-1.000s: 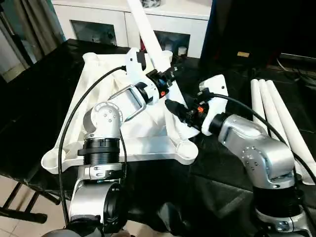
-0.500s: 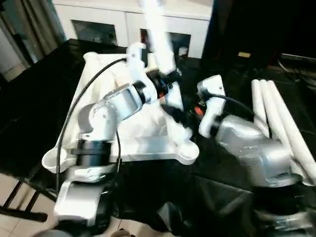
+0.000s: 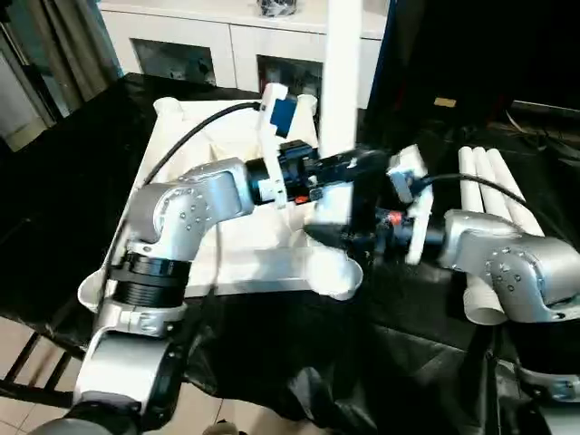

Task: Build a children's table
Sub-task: Pick table leg

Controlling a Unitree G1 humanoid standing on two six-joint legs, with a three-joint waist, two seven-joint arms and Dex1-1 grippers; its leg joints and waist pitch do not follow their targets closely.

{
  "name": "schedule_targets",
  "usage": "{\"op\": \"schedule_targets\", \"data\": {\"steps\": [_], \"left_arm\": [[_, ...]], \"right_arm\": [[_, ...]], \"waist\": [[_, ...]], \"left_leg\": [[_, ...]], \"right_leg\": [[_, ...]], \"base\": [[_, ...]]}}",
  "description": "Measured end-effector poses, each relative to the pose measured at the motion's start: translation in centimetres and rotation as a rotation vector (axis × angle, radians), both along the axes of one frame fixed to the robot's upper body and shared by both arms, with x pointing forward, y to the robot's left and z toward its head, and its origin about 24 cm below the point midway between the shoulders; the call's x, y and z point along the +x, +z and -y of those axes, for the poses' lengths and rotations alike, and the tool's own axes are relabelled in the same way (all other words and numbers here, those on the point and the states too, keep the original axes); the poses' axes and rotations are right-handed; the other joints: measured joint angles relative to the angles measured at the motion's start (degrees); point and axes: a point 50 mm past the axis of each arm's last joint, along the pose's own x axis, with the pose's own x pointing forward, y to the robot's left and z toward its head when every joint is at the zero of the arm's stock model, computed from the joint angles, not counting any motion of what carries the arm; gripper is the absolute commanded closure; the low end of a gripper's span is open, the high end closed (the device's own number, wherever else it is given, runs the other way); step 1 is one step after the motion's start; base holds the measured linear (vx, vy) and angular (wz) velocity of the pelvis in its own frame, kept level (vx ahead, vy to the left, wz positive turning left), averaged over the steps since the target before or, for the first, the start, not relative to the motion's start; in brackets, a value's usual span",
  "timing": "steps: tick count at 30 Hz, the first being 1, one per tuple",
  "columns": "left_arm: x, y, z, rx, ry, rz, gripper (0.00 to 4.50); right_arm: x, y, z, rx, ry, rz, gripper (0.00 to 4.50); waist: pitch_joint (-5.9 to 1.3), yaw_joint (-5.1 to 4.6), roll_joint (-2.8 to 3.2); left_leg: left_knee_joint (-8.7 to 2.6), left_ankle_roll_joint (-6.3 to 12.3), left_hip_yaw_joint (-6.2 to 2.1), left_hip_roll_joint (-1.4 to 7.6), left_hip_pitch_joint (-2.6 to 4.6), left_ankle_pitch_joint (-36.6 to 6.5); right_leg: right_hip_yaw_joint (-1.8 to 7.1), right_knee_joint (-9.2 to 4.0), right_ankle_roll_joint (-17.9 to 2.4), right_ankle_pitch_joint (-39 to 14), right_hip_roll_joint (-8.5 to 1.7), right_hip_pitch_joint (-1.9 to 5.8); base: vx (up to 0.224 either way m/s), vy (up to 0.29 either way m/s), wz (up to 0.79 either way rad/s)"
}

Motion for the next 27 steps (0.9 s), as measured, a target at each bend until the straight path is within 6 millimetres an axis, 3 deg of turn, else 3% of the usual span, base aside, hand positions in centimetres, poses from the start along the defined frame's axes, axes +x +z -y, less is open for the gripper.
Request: {"op": "schedule_targets", "data": {"steps": [4, 19, 27], "left_arm": [[-0.14, 0.08, 0.06, -0.013, -0.026, 0.003, 2.62], [-0.34, 0.02, -0.18, 0.002, -0.069, 0.016, 2.62], [-0.38, -0.01, -0.22, 0.005, -0.076, 0.018, 2.62]], "right_arm": [[-0.17, -0.13, -0.26, 0.002, 0.028, -0.009, 0.92], [-0.49, -0.33, -0.13, -0.017, 0.076, -0.026, 2.42], [-0.52, -0.38, -0.10, -0.024, 0.080, -0.025, 2.59]], "waist": [[-0.01, 0.06, -0.02], [-0.02, 0.38, -0.03], [-0.02, 0.41, -0.03]], "left_leg": [[0.00, -0.01, 0.00, 0.00, -0.01, 0.0], [0.00, 0.00, 0.00, 0.00, -0.02, 0.0], [0.00, 0.00, -0.01, 0.00, -0.02, 0.0]], "right_leg": [[0.00, 0.00, 0.0, 0.0, 0.00, 0.00], [0.00, 0.00, 0.0, 0.0, 0.00, 0.00], [0.00, 0.00, 0.0, 0.0, 0.00, 0.00]], "base": [[0.000, 0.000, 0.00], [0.000, 0.000, 0.00], [0.000, 0.000, 0.00]]}}
